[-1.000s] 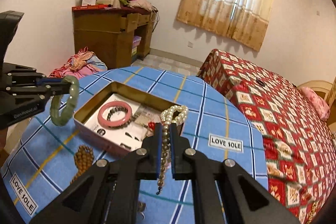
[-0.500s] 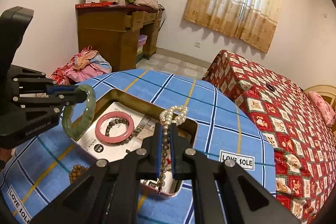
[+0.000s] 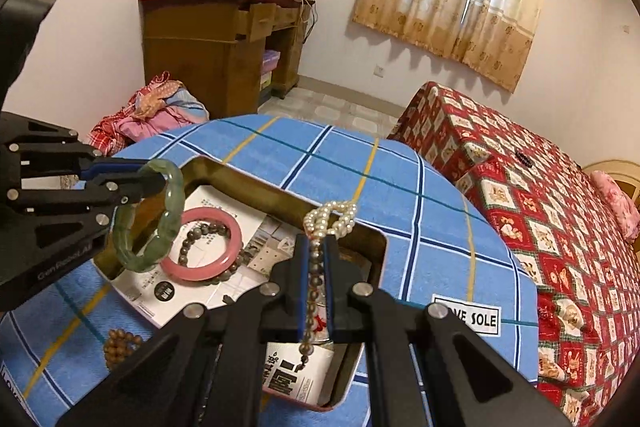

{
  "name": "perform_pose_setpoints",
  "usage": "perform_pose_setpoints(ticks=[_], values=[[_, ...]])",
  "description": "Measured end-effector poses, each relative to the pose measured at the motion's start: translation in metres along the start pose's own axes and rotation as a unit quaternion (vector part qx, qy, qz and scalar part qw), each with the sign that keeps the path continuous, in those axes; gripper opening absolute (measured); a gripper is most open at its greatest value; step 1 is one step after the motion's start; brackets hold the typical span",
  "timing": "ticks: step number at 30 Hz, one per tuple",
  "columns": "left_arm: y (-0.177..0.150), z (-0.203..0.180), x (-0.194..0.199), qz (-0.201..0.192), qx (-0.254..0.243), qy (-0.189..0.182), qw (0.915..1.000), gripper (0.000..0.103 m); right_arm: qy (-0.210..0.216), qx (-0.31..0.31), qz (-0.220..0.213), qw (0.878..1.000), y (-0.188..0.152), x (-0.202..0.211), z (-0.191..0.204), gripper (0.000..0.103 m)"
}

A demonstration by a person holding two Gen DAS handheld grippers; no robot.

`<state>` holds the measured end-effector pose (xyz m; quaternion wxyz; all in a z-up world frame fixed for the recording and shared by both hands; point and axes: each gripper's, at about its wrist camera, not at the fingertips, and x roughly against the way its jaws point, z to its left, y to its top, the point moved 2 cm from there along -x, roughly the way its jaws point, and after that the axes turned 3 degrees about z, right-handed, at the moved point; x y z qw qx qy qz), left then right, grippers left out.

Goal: Organize jewelry
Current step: 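Open both tools to drop the jade bangle and pearl strand into the tin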

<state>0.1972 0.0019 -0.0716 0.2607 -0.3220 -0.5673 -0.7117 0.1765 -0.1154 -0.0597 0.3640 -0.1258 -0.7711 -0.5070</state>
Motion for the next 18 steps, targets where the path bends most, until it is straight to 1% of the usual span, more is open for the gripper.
perform_pose_setpoints(ticks=[11, 16, 17, 18], values=[[-0.0023, -0.0018, -0.0092, 0.012, -0.005, 0.0, 0.9999, 0.007, 0.0, -0.003, 0.013, 1.0, -0.003, -0.0098, -0.0016, 0.009], [-0.0018, -0.0035, -0.0106, 0.012, -0.008, -0.003, 0.9999, 0.009, -0.003, 0.0, 0.017, 1.0, -0.0046, -0.0107, -0.0013, 0.009], [-0.0021, -0.0031, -0.0109, 0.014, -0.006, -0.001, 0.9999, 0.014, -0.005, 0.001, 0.017, 1.0, -0.0053, -0.0102, -0.0012, 0.016], [-0.0024, -0.003, -0.0107, 0.016, -0.006, 0.005, 0.9998, 0.024, -0.004, 0.0, 0.017, 1.0, -0.0061, -0.01, -0.0026, 0.03]])
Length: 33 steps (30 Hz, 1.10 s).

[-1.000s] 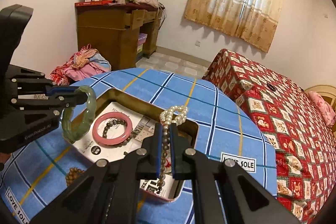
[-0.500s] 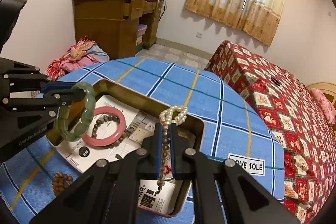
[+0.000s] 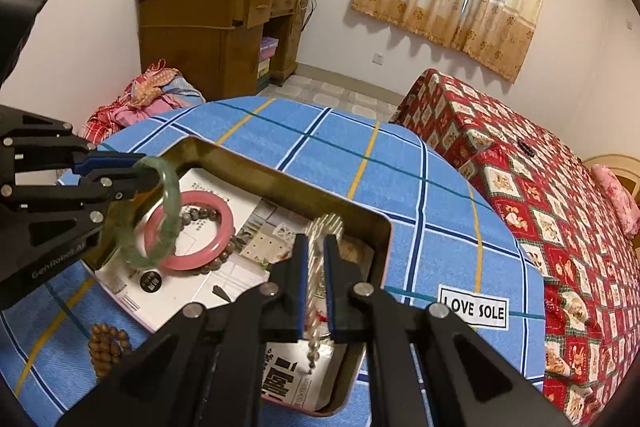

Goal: Organize jewelry
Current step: 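Open both tools to drop the jade bangle and pearl strand into the tin, then grasp the brown wooden bead strand with the left tool while the right tool moves to the watch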

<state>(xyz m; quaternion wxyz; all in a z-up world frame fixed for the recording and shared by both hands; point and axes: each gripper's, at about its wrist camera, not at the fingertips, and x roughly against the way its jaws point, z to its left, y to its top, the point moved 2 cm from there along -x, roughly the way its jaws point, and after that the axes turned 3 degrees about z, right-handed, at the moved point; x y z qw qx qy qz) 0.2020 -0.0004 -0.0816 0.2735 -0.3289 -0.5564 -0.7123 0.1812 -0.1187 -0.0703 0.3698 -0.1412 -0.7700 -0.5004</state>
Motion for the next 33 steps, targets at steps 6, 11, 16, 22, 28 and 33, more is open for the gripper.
perform_pose_setpoints(ticks=[6, 11, 16, 22, 28, 33], values=[[-0.009, 0.0, 0.019, -0.023, 0.006, 0.016, 0.9996, 0.065, -0.002, -0.011, -0.002, 1.0, -0.01, 0.009, -0.004, 0.05], [-0.037, -0.004, 0.043, -0.025, 0.02, 0.011, 0.9994, 0.066, -0.019, -0.022, -0.007, 1.0, -0.03, 0.031, -0.008, 0.059], [-0.064, -0.024, 0.06, -0.025, 0.029, -0.014, 0.9992, 0.066, -0.032, -0.026, -0.011, 0.999, -0.057, 0.052, -0.007, 0.071], [-0.079, -0.054, 0.051, -0.004, 0.012, -0.029, 0.9995, 0.066, -0.027, -0.036, 0.01, 0.999, -0.093, 0.058, -0.001, 0.071], [-0.093, -0.06, 0.036, 0.019, -0.003, -0.013, 0.9997, 0.066, 0.012, -0.053, 0.012, 0.998, -0.105, 0.062, 0.009, 0.075], [-0.105, -0.046, 0.034, 0.019, 0.001, -0.005, 0.9998, 0.077, 0.045, -0.016, 0.018, 0.999, -0.109, 0.058, 0.034, 0.077]])
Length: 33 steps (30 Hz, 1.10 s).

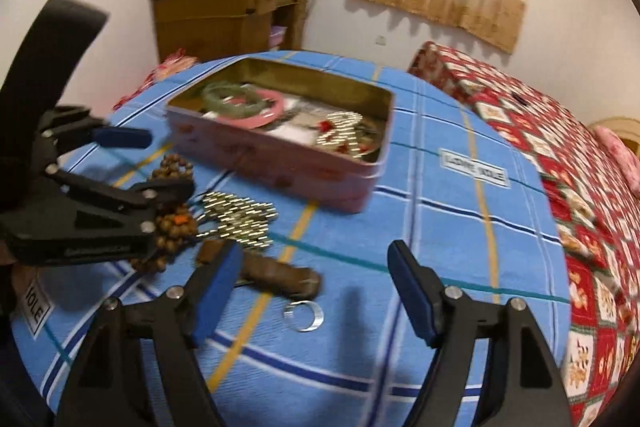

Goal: Organize jewelry
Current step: 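Grasp the brown wooden bead strand with the left tool while the right tool moves to the watch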

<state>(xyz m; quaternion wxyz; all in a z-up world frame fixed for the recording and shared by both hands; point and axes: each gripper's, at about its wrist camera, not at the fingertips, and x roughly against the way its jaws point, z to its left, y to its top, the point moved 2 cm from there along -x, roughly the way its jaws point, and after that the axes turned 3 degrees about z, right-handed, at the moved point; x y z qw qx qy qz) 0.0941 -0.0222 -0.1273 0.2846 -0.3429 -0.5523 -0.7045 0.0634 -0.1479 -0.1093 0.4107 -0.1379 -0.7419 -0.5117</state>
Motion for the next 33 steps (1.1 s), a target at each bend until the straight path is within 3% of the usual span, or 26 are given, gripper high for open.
perform_pose_setpoints(ticks=[4, 7, 12, 18, 25, 33], values=[[-0.004, 0.008, 0.0, -0.001, 0.002, -0.001, 1.0, 0.078, -0.02, 0.003, 0.025, 0.999, -0.009, -0.011, -0.003, 0.077], [-0.006, 0.013, 0.001, -0.001, 0.005, 0.0, 1.0, 0.079, -0.04, -0.036, 0.046, 0.997, -0.014, -0.017, -0.026, 0.076], [-0.01, 0.023, 0.002, 0.0, 0.012, 0.002, 0.9999, 0.079, -0.04, -0.068, 0.047, 0.996, -0.017, -0.011, -0.045, 0.076], [-0.013, 0.028, 0.002, 0.002, 0.016, 0.003, 0.9999, 0.079, -0.003, -0.054, 0.032, 0.998, -0.006, -0.006, -0.016, 0.077], [-0.015, 0.029, 0.002, 0.001, 0.023, -0.003, 0.9997, 0.079, -0.002, -0.014, 0.042, 0.999, -0.001, -0.019, 0.015, 0.077], [-0.019, 0.029, 0.003, 0.0, 0.027, -0.015, 0.9995, 0.079, -0.032, -0.077, 0.058, 0.995, -0.011, -0.018, -0.029, 0.077]])
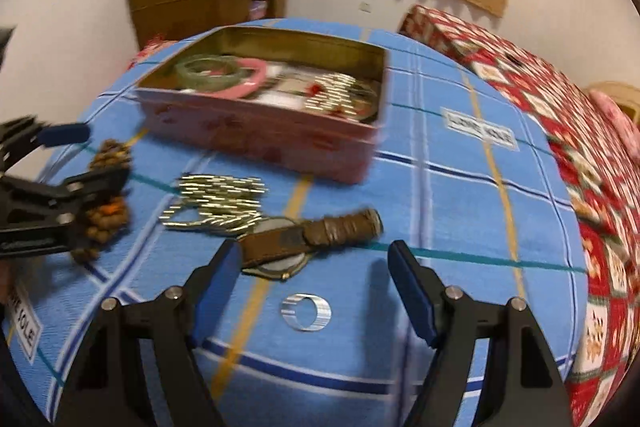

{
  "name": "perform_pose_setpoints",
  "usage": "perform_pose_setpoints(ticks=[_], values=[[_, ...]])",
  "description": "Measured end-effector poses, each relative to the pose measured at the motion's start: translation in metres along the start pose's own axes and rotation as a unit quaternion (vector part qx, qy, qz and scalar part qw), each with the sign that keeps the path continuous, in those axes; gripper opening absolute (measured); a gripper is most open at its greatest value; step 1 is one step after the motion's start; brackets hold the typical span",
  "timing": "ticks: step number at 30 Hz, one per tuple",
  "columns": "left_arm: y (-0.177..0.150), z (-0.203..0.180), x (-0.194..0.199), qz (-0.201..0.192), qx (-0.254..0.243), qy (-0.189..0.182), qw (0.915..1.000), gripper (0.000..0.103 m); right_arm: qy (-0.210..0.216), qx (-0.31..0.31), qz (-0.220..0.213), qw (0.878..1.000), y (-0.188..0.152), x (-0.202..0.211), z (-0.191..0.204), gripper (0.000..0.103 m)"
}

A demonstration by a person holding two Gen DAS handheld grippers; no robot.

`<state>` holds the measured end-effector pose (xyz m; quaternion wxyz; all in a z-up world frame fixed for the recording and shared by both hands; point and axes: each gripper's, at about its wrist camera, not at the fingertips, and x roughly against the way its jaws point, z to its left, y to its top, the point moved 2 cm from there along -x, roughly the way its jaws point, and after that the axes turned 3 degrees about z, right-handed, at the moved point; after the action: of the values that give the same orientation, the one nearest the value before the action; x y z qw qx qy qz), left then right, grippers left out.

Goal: Organize jewelry
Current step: 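Grasp the brown wooden bead strand with the left tool while the right tool moves to the watch, then close the right tool on the brown leather watch strap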

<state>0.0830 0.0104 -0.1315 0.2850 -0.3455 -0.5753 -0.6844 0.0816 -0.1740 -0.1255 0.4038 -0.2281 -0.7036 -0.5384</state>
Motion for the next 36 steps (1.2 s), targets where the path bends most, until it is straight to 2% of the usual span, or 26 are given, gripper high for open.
perform_pose_setpoints(ticks=[7, 8, 9, 12, 17, 19, 20, 22, 23, 36], values=[[-0.004, -0.007, -0.001, 0.007, -0.005, -0.011, 0.9999, 0.079, -0.018, -0.051, 0.002, 0.999, 0.0, 0.007, -0.033, 0.077], [-0.004, -0.008, 0.0, 0.006, -0.006, -0.011, 0.9999, 0.076, -0.017, -0.055, 0.0, 0.998, 0.001, 0.008, -0.034, 0.076], [-0.004, -0.01, 0.0, 0.006, -0.007, -0.018, 0.9998, 0.068, -0.012, -0.06, -0.003, 0.998, 0.003, 0.009, -0.035, 0.076], [-0.004, -0.016, 0.0, 0.01, -0.011, -0.036, 0.9993, 0.052, 0.004, -0.064, -0.005, 0.998, 0.011, 0.006, -0.031, 0.076], [-0.004, -0.021, -0.002, 0.011, -0.014, -0.043, 0.9989, 0.049, 0.022, -0.071, 0.017, 0.997, 0.022, -0.014, -0.02, 0.075], [-0.004, -0.021, -0.001, 0.01, -0.016, -0.046, 0.9988, 0.047, 0.016, -0.062, 0.024, 0.998, 0.022, -0.021, -0.014, 0.069], [-0.005, -0.021, -0.001, 0.009, -0.016, -0.048, 0.9987, 0.047, 0.01, -0.054, 0.021, 0.998, 0.022, -0.021, -0.011, 0.063], [-0.004, -0.022, -0.001, 0.008, -0.017, -0.05, 0.9986, 0.045, 0.019, -0.041, 0.017, 0.999, 0.021, -0.018, -0.008, 0.044], [-0.004, -0.022, -0.001, 0.007, -0.018, -0.051, 0.9985, 0.045, 0.015, -0.033, 0.017, 0.999, 0.02, -0.016, -0.007, 0.039], [-0.004, -0.024, 0.014, -0.005, -0.017, -0.062, 0.9979, 0.04, 0.018, 0.0, -0.014, 1.0, 0.008, 0.004, 0.006, 0.038]])
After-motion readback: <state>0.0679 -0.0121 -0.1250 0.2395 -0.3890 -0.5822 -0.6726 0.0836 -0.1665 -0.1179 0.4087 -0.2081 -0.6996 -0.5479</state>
